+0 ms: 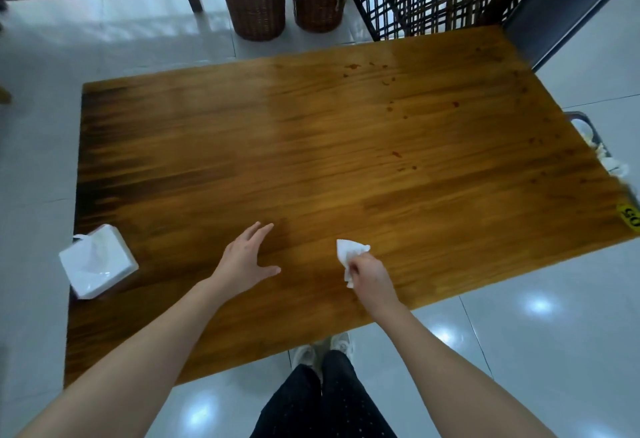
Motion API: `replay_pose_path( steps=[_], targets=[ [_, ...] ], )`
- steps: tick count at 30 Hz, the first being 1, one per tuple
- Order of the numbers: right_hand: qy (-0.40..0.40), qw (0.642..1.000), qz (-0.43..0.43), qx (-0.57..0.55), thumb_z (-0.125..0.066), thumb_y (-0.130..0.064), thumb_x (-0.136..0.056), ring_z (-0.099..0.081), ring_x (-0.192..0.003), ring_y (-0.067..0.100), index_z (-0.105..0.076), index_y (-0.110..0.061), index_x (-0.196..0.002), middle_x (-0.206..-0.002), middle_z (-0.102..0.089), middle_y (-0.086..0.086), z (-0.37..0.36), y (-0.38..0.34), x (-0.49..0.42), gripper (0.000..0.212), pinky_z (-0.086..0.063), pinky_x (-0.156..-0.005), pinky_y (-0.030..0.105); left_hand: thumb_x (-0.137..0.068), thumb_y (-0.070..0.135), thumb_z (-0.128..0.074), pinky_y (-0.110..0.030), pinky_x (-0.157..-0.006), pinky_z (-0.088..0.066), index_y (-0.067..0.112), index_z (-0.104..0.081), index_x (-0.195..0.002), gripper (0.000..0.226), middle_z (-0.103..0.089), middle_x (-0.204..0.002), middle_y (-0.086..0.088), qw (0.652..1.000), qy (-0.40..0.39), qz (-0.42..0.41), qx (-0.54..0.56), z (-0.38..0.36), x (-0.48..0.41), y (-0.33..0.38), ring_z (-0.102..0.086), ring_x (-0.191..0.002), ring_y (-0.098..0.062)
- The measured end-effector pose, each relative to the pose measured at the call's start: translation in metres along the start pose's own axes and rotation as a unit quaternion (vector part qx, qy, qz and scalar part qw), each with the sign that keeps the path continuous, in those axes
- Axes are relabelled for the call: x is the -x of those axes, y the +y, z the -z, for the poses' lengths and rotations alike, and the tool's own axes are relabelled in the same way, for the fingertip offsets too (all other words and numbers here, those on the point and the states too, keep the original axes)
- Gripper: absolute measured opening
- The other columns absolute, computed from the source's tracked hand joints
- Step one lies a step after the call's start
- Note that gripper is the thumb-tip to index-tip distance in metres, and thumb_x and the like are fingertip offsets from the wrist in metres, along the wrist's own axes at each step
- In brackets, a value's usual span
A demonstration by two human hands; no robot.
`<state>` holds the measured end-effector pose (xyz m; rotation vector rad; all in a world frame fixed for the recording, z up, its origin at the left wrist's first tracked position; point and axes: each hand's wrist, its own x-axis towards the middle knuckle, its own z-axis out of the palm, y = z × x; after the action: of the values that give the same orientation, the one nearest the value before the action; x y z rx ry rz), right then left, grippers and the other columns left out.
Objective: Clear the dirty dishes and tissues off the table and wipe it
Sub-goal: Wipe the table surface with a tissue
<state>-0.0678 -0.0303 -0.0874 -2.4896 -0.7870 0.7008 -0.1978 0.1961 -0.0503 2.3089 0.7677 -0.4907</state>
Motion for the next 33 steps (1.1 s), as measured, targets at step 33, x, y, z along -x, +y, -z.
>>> replay_pose_path(
  steps=[33],
  targets=[
    [0.037, 0.997, 0.059, 0.028, -0.045, 0.000, -0.095, -0.053, -0.096, 0.012, -0.055, -0.007, -0.124, -0.115, -0.053, 0.003, 0.043, 0.036, -0.079, 0.032, -0.044, -0.080, 0.017, -0.080, 0.046, -0.073, -0.047, -0.119, -0.017, 0.030, -0.013, -0.154, 0.097, 0.002, -0.163, -0.002, 0.997, 0.009, 0.052, -0.047, 0.000, -0.082, 0.068, -0.004, -0.149, -0.027]
  ],
)
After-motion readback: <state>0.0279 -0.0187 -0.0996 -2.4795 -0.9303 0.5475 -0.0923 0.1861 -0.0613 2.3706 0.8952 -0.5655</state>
